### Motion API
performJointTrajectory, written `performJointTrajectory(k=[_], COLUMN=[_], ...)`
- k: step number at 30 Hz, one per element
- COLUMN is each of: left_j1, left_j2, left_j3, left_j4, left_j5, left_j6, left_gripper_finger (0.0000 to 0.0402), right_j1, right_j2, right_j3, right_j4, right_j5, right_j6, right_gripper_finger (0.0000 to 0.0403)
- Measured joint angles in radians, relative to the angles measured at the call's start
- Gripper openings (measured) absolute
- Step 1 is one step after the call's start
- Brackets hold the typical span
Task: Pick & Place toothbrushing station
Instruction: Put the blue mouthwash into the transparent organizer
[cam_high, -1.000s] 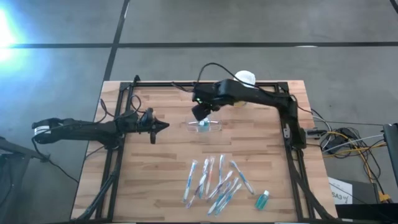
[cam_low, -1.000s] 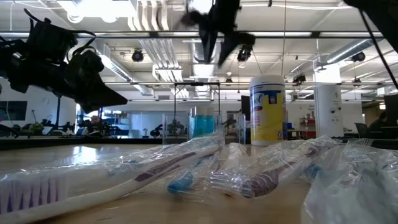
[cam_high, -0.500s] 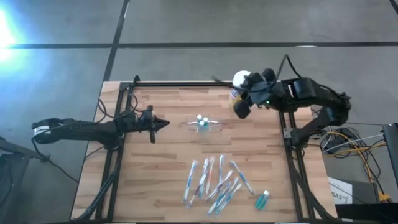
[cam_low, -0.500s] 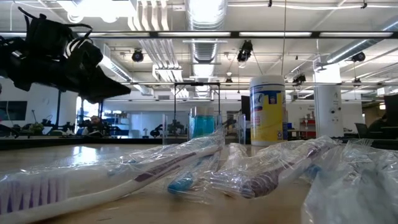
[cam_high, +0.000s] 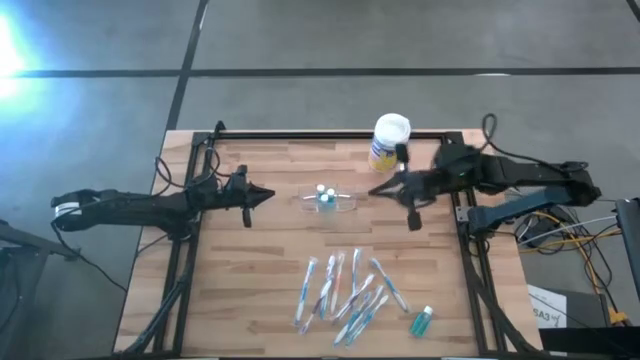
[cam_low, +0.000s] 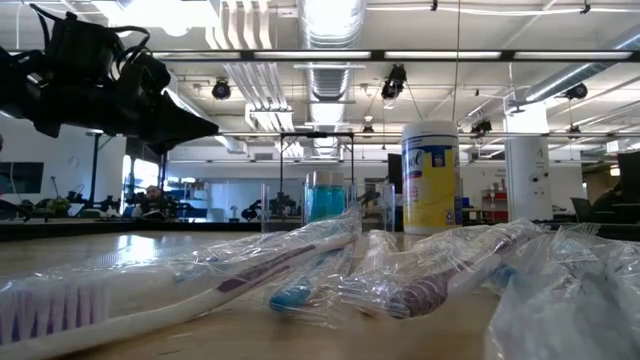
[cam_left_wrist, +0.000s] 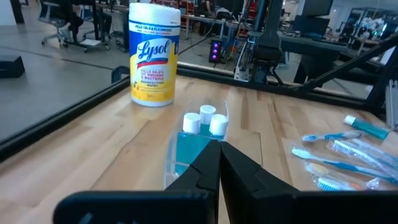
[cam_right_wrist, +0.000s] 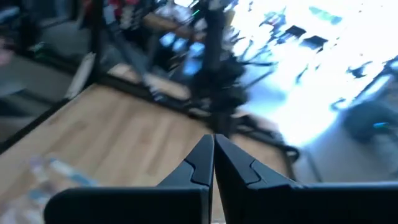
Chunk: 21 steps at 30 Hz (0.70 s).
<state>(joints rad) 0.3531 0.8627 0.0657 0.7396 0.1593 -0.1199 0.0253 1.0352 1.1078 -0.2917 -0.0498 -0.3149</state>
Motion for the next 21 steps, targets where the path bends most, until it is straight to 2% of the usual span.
performJointTrajectory(k=[4, 8, 15, 21], left_j1=[0.000, 0.000, 0.000, 0.000], left_j2=[0.000, 0.000, 0.000, 0.000], left_j3=[-0.003, -0.003, 0.008, 0.011], left_j4=[-0.011, -0.016, -0.016, -0.015], left_j5=[0.000, 0.000, 0.000, 0.000], left_j6=[-0.037, -0.072, -0.096, -0.114], left_gripper_finger=[0.0008, 0.0013, 0.0014, 0.0014], right_j1=[-0.068, -0.141, -0.163, -0.163], right_j2=[-0.135, -0.253, -0.373, -0.420], right_j3=[-0.180, -0.303, -0.437, -0.528], right_j4=[0.129, 0.185, 0.202, 0.203], right_j5=[-0.011, -0.002, -0.011, -0.035], right_j6=[0.024, 0.032, 0.140, 0.280], right_gripper_finger=[0.0008, 0.0008, 0.0008, 0.0008])
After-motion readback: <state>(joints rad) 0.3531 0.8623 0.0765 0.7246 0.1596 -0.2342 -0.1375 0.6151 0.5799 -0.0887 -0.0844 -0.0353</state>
